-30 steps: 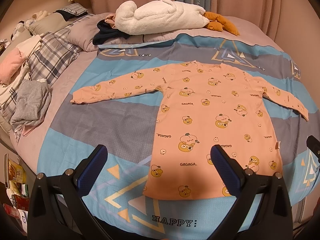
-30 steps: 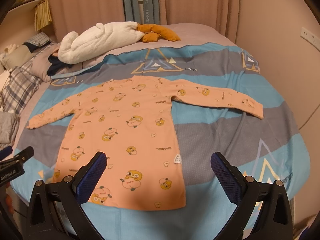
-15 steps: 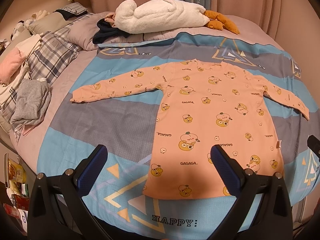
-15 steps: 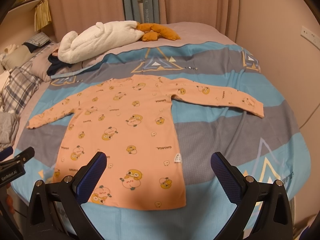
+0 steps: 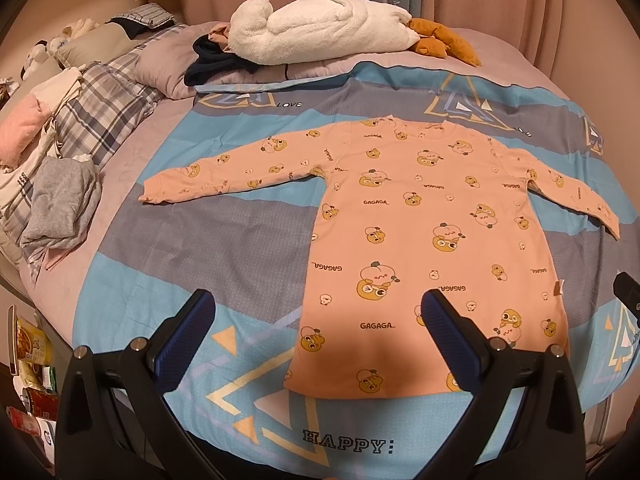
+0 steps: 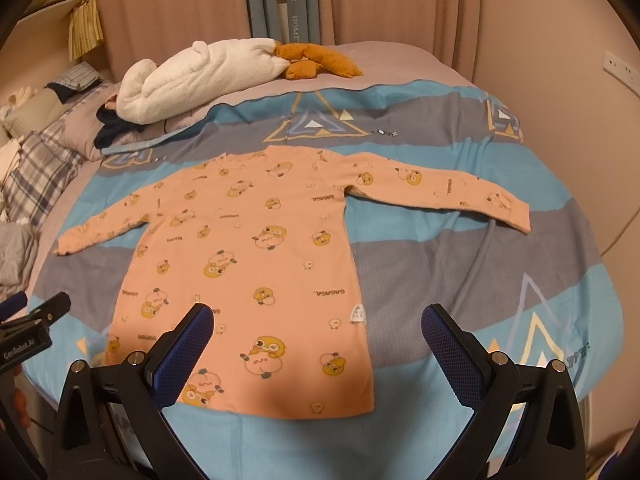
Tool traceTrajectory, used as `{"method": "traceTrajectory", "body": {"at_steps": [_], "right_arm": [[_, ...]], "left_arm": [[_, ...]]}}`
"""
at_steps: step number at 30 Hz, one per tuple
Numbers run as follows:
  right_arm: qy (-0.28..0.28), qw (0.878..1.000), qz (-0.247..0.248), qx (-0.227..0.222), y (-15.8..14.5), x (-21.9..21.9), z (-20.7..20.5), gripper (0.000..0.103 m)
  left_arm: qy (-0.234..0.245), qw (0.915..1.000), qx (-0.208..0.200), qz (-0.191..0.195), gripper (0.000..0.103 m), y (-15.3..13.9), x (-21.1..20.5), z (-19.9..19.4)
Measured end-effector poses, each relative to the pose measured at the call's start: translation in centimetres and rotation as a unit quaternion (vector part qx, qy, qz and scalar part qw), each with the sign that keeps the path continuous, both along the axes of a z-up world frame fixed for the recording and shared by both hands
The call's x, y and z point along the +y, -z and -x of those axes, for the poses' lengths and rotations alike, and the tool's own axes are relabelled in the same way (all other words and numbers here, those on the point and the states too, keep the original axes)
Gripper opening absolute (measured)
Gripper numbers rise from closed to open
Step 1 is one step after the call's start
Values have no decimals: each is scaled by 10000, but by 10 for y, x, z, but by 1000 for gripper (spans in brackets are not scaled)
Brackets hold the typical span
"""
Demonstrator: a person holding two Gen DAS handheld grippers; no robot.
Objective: Fold small clothes
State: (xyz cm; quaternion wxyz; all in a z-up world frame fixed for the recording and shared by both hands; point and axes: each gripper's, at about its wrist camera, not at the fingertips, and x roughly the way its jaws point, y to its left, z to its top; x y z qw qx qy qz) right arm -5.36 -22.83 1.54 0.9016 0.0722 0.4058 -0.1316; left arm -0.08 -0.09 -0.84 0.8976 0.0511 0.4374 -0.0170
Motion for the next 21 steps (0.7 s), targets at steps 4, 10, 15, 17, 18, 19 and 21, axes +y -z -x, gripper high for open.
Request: {"method": "traceTrajectory", "body": {"at_steps": [4, 10, 15, 17, 18, 19, 21], "right_arm": [[8, 10000, -7, 18, -1, -1, -1, 103], [8, 10000, -15, 27, -1, 0, -1, 103], [11, 10000, -20, 30, -1, -1, -1, 103], [14, 10000, -21, 32, -1, -1, -1, 103], [16, 10000, -24, 32, -1, 0, -1, 103], [15, 10000, -31, 35, -1, -1, -1, 103], [24, 10000, -62, 41, -1, -5, -3, 103]], "left_arm": [[-8, 10000, 1, -5, 103, 0, -1, -1], [-2, 10000, 6, -10, 103, -1, -2, -1], [2, 10000, 11, -12, 103, -1, -3, -1], [2, 10000, 8, -10, 103, -1, -3, -1], [1, 10000, 8, 5, 103, -1, -2, -1], [-2, 10000, 16, 27, 103, -1, -2, -1], [-9, 9999, 37, 109, 103, 0, -2, -1]]}}
